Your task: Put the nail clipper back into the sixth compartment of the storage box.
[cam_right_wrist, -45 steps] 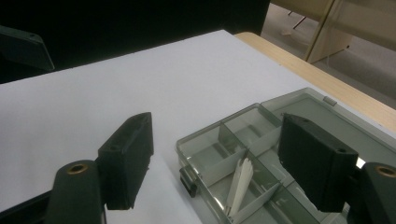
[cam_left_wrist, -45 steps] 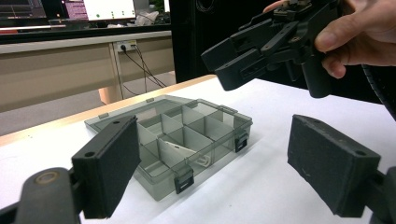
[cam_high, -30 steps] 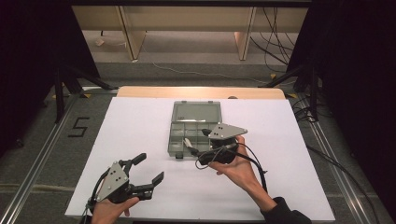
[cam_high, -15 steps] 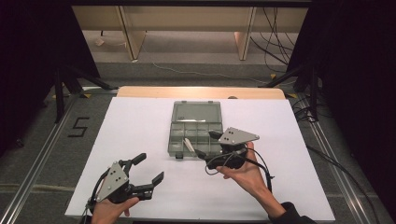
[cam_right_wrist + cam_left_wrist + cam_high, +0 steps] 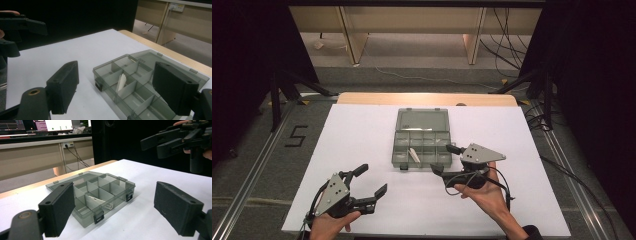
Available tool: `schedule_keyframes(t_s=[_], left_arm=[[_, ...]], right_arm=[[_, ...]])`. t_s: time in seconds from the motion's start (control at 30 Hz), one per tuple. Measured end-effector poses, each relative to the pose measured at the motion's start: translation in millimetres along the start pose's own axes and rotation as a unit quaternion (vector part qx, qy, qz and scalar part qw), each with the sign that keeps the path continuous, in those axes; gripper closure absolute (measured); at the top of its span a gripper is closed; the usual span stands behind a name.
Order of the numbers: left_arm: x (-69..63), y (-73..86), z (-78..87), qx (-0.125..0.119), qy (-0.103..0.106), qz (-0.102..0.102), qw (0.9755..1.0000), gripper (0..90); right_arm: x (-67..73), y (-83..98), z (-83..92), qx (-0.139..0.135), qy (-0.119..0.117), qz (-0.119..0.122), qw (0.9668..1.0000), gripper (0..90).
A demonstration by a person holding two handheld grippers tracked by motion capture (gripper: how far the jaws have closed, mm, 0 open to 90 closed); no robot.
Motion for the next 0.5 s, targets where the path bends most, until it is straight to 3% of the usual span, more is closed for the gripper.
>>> schedule_keyframes(t_s=[0.1,0.2,0.27,0.33,0.5], left_arm=[[-0.5,0.1,-0.3,0.000,0.000,0.002,1.0000,16.3],[-0.1,-0.2,-1.7,-0.007,0.004,-0.002,1.0000,16.4],[-0.5,0.0,-0.2,0.001,0.000,0.002,1.0000,16.4],[0.1,0.1,-0.1,0.002,0.000,-0.001,1.0000,16.4],[-0.1,0.0,-0.1,0.001,0.000,-0.001,1.0000,16.4]], right_arm=[[-2.3,5.4,6.9,-0.008,0.007,-0.001,0.9999,21.9],[-2.9,10.9,15.0,0.001,0.006,-0.009,0.9999,21.5],[-3.5,13.7,18.7,0.001,0.003,-0.014,0.9999,21.4],[-5.9,14.8,21.0,-0.019,0.013,-0.018,0.9996,21.2],[-6.4,19.4,29.0,-0.015,0.011,-0.029,0.9994,20.8]])
Point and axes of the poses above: each handheld gripper's, and its own axes: z roughly backward along the jaws, y roughly out of its underside, x roughly to its left, the point moved 4 cm from there along -z, roughly forward along the jaws, and after that the axes turned 13 degrees about y, right-handed, at the moved point
